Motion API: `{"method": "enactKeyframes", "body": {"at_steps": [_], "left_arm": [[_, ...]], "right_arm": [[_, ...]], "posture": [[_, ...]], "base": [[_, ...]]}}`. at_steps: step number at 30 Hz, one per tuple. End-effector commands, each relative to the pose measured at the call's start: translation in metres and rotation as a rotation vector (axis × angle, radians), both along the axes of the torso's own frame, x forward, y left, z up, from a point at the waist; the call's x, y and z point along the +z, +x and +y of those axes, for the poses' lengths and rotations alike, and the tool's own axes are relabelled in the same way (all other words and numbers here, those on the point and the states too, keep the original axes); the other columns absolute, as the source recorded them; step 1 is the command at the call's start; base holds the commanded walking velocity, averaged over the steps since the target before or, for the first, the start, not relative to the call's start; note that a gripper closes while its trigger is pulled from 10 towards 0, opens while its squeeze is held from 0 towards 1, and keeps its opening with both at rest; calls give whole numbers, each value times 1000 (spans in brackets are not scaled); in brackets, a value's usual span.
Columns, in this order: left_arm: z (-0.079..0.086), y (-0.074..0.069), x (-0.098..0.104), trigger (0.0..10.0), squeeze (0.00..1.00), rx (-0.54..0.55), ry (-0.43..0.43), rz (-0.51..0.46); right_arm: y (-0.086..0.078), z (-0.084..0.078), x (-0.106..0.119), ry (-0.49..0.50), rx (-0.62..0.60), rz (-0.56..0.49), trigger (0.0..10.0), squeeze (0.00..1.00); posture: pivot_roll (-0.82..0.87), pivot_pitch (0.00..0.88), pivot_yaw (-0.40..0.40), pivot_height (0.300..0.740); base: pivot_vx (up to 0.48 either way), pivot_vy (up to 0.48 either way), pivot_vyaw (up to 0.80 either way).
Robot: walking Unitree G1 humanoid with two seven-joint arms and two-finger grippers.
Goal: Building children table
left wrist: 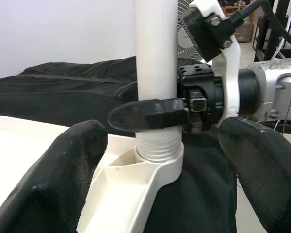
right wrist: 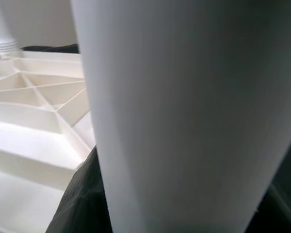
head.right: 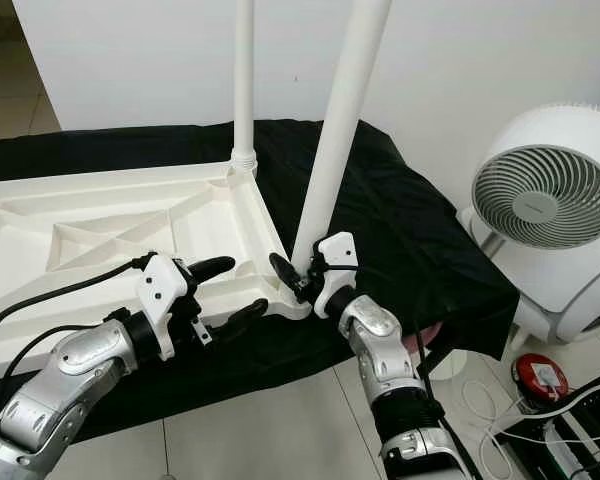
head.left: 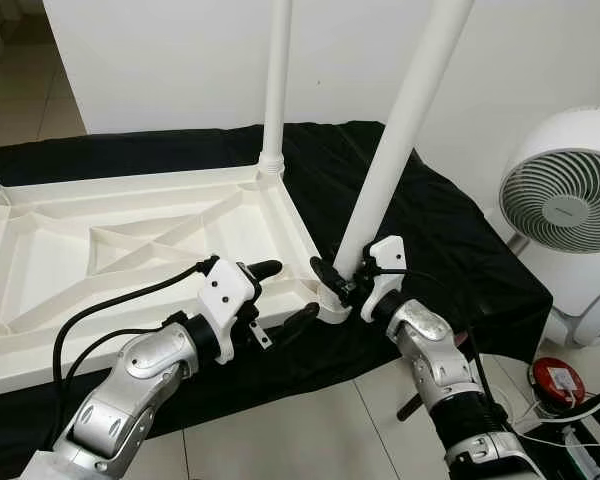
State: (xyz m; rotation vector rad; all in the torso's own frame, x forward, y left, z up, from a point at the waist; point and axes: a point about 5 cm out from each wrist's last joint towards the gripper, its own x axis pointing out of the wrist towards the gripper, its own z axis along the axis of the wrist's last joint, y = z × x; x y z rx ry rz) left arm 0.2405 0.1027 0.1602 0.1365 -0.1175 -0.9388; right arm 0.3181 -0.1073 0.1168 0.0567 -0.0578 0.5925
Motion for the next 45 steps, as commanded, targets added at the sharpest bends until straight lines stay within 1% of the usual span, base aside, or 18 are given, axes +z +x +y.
{"method": "enactKeyframes", "body": {"at_steps": [1,2,3,8,10,14,18,20,21,22,25,26,33,34,35,36,39,45], "left_arm": [[-3,-5,2,10000,0,-58,10,-2],[-3,-5,2,10000,0,-58,10,-2],[-5,-6,1,10000,0,-66,6,4],[-7,-7,0,10000,0,-74,3,9],[-9,-6,-1,10000,0,-81,0,12],[-12,-6,-2,10000,0,-86,-2,11],[-13,-5,-1,10000,0,-85,-6,10],[-13,-4,-1,10000,0,-82,-10,9],[-14,-4,-1,10000,0,-82,-13,9],[-15,-4,-1,10000,0,-82,-16,9],[-16,-4,-1,10000,0,-82,-18,9],[-16,-4,-1,10000,0,-82,-19,8],[-17,-4,-1,10000,0,-82,-22,9],[-18,-4,-1,10000,0,-83,-22,8],[-18,-4,-2,10000,0,-84,-22,8],[-19,-4,-2,10000,0,-85,-21,7],[-19,-3,-2,10000,0,-86,-20,6],[-18,-2,-6,10000,0,-79,3,8]], "right_arm": [[-2,-8,-19,10,-101,99,10000,0],[-2,-7,-18,15,-113,96,10000,0],[-1,0,-15,50,-202,74,10000,0],[-1,9,-11,83,-290,61,10000,0],[1,15,-10,93,-369,69,10000,0],[0,23,-9,80,-423,73,10000,0],[0,28,-8,95,-428,82,10000,0],[-1,33,-2,96,-411,49,10000,0],[-1,33,0,93,-404,30,10000,86],[-1,33,2,91,-395,14,10000,545],[-2,32,2,91,-390,7,10000,545],[-2,29,7,118,-383,-30,10000,1000],[2,15,23,119,-296,-110,10000,1000],[3,13,24,109,-265,-109,10000,294],[4,11,25,103,-244,-109,10000,294],[4,9,26,88,-212,-114,10000,0],[5,6,27,69,-172,-121,10000,0],[3,-6,24,-5,2,-109,10000,0]], "posture": [[45,0,-65,740],[45,0,-65,740],[44,0,-65,740],[39,0,-62,740],[37,0,-62,740],[35,0,-65,740],[35,0,-65,740],[29,0,-71,740],[27,0,-72,740],[27,0,-73,740],[25,0,-72,740],[26,0,-74,740],[18,0,-75,740],[16,0,-74,740],[16,0,-74,740],[16,0,-74,740],[14,0,-72,740],[11,0,-69,740]], "base": [[0,0,0],[0,0,0],[0,0,0],[0,0,0],[0,0,0],[0,0,0],[0,0,0],[0,0,0],[0,0,0],[0,0,0],[0,0,0],[0,0,0],[0,0,0],[0,0,0],[0,0,0],[0,0,0],[0,0,0],[0,0,0]]}}
